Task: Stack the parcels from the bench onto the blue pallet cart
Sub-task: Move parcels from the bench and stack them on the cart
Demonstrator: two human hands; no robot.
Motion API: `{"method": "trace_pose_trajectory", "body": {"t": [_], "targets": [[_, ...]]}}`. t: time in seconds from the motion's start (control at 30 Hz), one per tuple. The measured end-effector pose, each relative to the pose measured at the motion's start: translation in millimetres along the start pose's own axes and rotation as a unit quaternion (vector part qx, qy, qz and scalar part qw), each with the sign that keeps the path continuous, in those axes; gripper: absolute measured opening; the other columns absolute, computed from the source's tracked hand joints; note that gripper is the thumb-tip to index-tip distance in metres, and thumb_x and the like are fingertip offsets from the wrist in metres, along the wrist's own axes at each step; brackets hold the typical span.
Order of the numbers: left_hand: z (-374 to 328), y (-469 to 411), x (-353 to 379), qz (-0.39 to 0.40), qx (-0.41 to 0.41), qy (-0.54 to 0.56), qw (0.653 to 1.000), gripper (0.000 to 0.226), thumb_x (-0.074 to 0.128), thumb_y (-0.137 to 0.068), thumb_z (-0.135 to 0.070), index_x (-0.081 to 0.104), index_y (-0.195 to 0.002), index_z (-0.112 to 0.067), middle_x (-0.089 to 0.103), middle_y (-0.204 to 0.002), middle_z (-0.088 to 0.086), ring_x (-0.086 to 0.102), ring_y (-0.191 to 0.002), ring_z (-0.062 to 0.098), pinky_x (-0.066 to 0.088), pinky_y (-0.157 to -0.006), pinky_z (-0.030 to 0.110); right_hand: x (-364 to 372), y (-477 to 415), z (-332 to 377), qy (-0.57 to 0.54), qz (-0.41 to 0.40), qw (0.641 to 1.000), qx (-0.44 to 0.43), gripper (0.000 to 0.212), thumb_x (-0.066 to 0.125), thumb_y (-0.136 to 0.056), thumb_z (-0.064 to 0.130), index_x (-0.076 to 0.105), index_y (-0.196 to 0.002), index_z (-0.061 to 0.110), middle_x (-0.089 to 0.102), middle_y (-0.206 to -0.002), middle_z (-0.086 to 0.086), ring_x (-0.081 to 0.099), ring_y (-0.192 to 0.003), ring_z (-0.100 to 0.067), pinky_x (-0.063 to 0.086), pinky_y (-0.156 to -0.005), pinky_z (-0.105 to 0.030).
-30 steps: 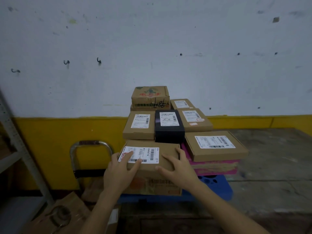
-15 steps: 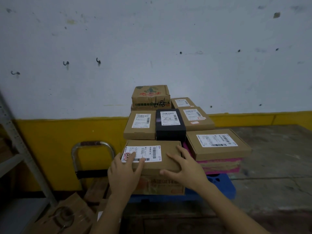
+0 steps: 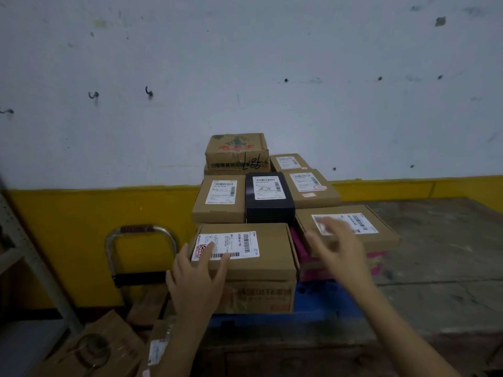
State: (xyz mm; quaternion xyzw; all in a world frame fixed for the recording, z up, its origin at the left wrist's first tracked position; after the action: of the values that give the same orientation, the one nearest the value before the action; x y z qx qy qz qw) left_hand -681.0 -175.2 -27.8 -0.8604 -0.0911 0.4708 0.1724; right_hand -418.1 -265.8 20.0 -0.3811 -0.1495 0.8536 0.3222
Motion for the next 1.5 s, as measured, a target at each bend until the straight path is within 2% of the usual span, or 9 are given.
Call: {"method": "trace_pose_trajectory", "body": {"t": [0.07,0.13,0.27,0.43,1.03,1.1,1.2,1.33,1.5], "targets": [[3,0,0,0.005,-0.007,0.038,0.999,0.048,0.055,-0.084,-0.052,0.055,-0.127,-0.031,0.037,-0.143,0.012,0.037,-0.13,0.031,0.032,-0.105,0.048,-38,-18,-33,0.035,-0.092,0.994,0.038,0.043,0.058,-0.085,0.042,0.057,-0.12,0.018,0.054,-0.122,-0.004,0.05,-0.111,-0.018,0.041,-0.09,-0.033],[4,0,-2,0.0,-0.009,0.062,0.998,0.045,0.06,-0.082,-0.049,0.059,-0.122,-0.028,0.041,-0.14,0.013,0.042,-0.125,0.031,0.037,-0.101,0.047,-65,-36,-75,0.05,-0.114,0.985,0.121,0.05,0.063,-0.085,0.036,0.052,-0.129,0.014,0.047,-0.133,-0.014,0.044,-0.122,-0.025,0.037,-0.099,-0.037],[3,-1,-2,-0.011,-0.013,0.059,0.998,0.042,0.065,-0.08,-0.046,0.063,-0.117,-0.026,0.048,-0.131,0.011,0.049,-0.115,0.029,0.04,-0.096,0.045,-75,-54,-135,-0.007,-0.039,0.963,0.268,0.066,0.066,-0.083,0.036,0.04,-0.14,0.013,0.038,-0.145,-0.019,0.038,-0.131,-0.035,0.034,-0.105,-0.046],[4,0,1,-0.012,-0.023,0.046,0.999,0.043,0.062,-0.081,-0.049,0.06,-0.119,-0.03,0.047,-0.131,0.008,0.048,-0.117,0.027,0.04,-0.097,0.046,-52,-54,-152,-0.079,0.011,0.948,0.308,0.066,0.067,-0.083,0.029,0.039,-0.14,0.012,0.039,-0.145,-0.013,0.044,-0.125,-0.033,0.043,-0.098,-0.049],[-2,3,6,0.025,-0.028,0.011,0.999,0.048,0.049,-0.085,-0.057,0.051,-0.128,-0.036,0.036,-0.143,0.006,0.034,-0.132,0.027,0.026,-0.109,0.05,-42,-52,-145,-0.003,0.006,0.964,0.267,0.068,0.063,-0.085,0.037,0.033,-0.143,0.015,0.042,-0.141,-0.017,0.045,-0.123,-0.035,0.044,-0.092,-0.045],[-9,0,3,0.021,-0.009,-0.033,0.999,0.052,0.042,-0.086,-0.062,0.045,-0.133,-0.039,0.03,-0.149,0.006,0.021,-0.14,0.028,0.015,-0.113,0.052,-45,-54,-137,0.053,-0.001,0.971,0.233,0.07,0.062,-0.084,0.043,0.034,-0.143,0.018,0.035,-0.143,-0.019,0.042,-0.126,-0.035,0.042,-0.096,-0.046],[-43,-3,3,0.019,0.079,-0.078,0.994,0.06,0.03,-0.086,-0.069,0.037,-0.138,-0.04,0.028,-0.151,0.001,0.021,-0.141,0.023,0.017,-0.113,0.048,-38,-60,-110,0.167,-0.006,0.976,0.137,0.067,0.056,-0.083,0.054,0.037,-0.141,0.025,0.032,-0.146,-0.015,0.038,-0.13,-0.031,0.039,-0.102,-0.047],[-95,-7,31,0.105,0.169,-0.056,0.978,0.064,0.025,-0.084,-0.073,0.031,-0.139,-0.042,0.024,-0.152,-0.006,0.016,-0.142,0.018,0.011,-0.114,0.049,-1,-62,-72,0.228,0.075,0.971,0.022,0.065,0.046,-0.082,0.066,0.041,-0.137,0.032,0.038,-0.144,-0.006,0.04,-0.129,-0.025,0.04,-0.103,-0.044],[-110,-2,64,0.187,0.195,-0.083,0.959,0.07,0.018,-0.081,-0.077,0.03,-0.139,-0.041,0.027,-0.151,-0.003,0.017,-0.141,0.022,0.009,-0.113,0.052,32,-52,-69,0.282,0.137,0.95,-0.009,0.062,0.031,-0.083,0.072,0.044,-0.133,0.036,0.041,-0.142,0.0,0.034,-0.133,-0.02,0.024,-0.11,-0.041]]}}
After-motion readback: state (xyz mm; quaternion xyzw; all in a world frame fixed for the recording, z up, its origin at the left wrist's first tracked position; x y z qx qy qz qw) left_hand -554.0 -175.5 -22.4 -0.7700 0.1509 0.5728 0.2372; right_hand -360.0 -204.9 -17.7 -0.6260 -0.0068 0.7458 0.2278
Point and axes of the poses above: each hand's wrist, its own y-axis away from the middle knuckle, its own x-axis out of the palm, z = x × y, the point moved 6 cm from there along -y, towards the middle knuckle
